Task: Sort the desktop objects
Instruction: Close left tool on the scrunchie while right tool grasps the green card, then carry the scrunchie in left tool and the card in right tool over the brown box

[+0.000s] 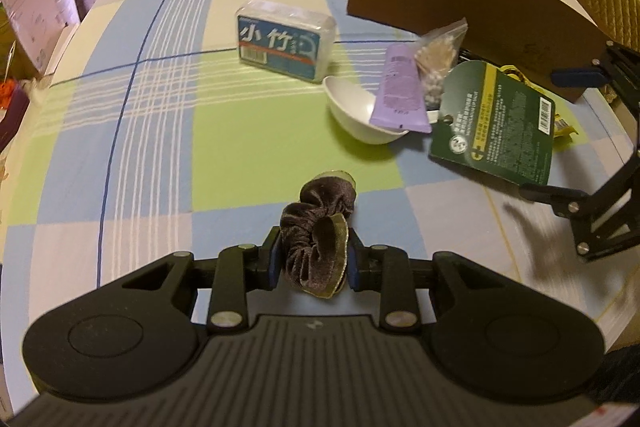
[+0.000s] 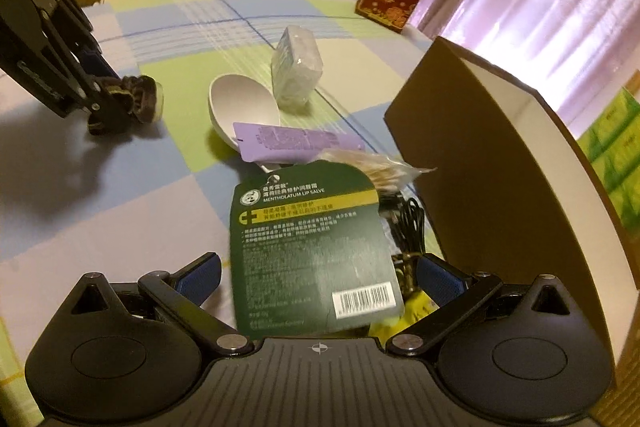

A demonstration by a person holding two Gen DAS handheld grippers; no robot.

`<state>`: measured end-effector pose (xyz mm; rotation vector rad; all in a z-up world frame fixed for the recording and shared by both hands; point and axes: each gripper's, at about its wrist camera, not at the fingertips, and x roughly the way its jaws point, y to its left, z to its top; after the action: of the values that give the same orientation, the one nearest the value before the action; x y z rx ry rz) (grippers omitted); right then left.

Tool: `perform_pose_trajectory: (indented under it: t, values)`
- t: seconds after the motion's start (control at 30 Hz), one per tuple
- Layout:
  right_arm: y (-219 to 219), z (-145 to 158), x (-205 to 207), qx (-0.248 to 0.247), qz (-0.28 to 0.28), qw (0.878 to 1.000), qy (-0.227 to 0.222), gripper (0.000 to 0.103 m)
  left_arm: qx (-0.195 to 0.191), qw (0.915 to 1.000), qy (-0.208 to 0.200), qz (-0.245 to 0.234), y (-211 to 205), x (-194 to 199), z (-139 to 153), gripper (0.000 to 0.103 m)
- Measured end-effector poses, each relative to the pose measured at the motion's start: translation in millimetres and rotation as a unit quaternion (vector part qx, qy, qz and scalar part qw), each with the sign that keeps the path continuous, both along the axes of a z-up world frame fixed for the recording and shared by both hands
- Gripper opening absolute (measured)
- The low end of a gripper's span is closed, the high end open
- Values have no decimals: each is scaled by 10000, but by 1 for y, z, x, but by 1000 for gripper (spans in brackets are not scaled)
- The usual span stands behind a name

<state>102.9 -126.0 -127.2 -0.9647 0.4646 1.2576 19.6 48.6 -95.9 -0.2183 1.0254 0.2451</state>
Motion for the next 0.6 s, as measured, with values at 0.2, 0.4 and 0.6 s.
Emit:
perform_pose_trajectory:
  t: [0.2, 0.4, 0.6]
  values:
    - [7, -6, 3, -81, 231, 9997, -21, 100, -101, 9999, 15, 136, 5, -1, -2, 26]
    - [11, -10, 4, -113, 331, 9994, 0, 88, -140, 9998, 17, 156, 7, 0, -4, 27]
    - [8, -3, 3, 62, 252, 9997, 13, 87, -135, 9998, 41, 143, 6, 2, -4, 28]
